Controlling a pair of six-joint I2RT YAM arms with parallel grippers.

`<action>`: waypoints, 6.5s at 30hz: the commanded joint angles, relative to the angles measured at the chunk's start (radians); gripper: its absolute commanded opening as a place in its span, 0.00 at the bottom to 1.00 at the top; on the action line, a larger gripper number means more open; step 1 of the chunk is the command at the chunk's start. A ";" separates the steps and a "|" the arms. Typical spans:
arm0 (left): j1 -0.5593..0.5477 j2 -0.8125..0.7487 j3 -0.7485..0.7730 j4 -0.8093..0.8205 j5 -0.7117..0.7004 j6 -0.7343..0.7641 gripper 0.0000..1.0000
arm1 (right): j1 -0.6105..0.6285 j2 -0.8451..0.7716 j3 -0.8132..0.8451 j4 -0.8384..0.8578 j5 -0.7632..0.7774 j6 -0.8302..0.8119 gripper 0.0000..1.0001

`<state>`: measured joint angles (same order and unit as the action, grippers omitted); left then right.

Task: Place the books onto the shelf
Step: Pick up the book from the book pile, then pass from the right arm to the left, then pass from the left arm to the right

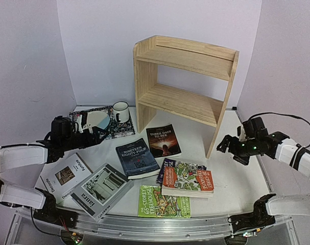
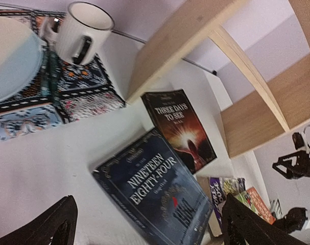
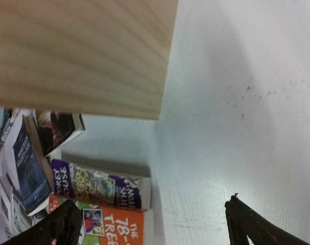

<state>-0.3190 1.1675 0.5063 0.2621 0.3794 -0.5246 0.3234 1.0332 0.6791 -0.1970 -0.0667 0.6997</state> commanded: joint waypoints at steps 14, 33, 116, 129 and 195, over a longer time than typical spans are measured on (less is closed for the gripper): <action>-0.171 0.115 0.138 0.031 -0.051 0.002 0.98 | 0.200 -0.044 -0.157 0.087 -0.263 0.285 0.98; -0.189 0.108 0.128 0.048 -0.094 0.000 0.98 | 0.235 -0.047 -0.312 0.125 -0.461 0.413 0.94; -0.364 0.381 0.586 0.045 0.898 0.112 0.52 | 0.404 0.227 0.568 0.066 -0.804 -0.402 0.00; -0.368 0.306 0.525 0.047 0.942 0.119 0.42 | 0.404 0.287 0.581 0.058 -0.789 -0.426 0.00; -0.331 -0.115 0.437 0.008 -0.110 -0.006 0.00 | 0.738 0.363 0.446 0.462 0.145 -0.157 0.98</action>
<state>-0.6514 1.1214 0.9102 0.1583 0.2832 -0.5255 1.0615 1.3560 1.0582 0.2211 0.0295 0.5275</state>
